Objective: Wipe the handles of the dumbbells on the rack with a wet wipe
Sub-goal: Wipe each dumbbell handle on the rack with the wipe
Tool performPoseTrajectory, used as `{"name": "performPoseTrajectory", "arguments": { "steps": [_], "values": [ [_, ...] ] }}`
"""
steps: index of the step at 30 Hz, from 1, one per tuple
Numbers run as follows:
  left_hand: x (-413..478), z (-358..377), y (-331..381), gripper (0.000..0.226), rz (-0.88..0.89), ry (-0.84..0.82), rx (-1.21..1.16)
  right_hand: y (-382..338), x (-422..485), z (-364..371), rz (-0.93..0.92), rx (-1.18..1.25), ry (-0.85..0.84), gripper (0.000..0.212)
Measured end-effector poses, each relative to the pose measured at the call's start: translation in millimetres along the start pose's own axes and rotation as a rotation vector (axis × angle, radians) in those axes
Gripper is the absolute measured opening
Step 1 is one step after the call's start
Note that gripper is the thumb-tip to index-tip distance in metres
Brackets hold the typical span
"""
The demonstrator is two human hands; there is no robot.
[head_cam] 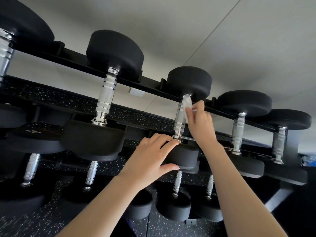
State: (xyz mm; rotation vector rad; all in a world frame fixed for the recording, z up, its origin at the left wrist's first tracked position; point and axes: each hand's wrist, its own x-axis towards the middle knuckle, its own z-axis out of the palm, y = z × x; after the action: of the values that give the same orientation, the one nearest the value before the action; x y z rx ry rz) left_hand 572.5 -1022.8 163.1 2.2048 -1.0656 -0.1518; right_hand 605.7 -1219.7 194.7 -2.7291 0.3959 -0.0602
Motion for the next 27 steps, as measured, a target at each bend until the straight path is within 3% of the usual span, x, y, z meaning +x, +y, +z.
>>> {"name": "performPoseTrajectory", "arguments": {
  "steps": [4,8,20,27],
  "values": [
    [3.1,-5.8,2.2,0.061,0.014,-0.030,0.046,3.0,-20.9,-4.2,0.050,0.093,-0.047,0.014],
    [9.0,-11.8,9.2,0.066,0.026,-0.030,0.101,12.2,-52.4,-17.1,0.171,0.240,0.047,0.016],
    [56.5,18.2,81.8,0.063,0.204,-0.116,0.239,91.0,-120.3,-102.7,0.347,0.233,0.366,0.009],
    [97.1,71.4,144.9,0.068,0.154,-0.121,0.269,167.0,-112.9,-134.0,0.376,0.297,0.357,0.009]
  ]
}}
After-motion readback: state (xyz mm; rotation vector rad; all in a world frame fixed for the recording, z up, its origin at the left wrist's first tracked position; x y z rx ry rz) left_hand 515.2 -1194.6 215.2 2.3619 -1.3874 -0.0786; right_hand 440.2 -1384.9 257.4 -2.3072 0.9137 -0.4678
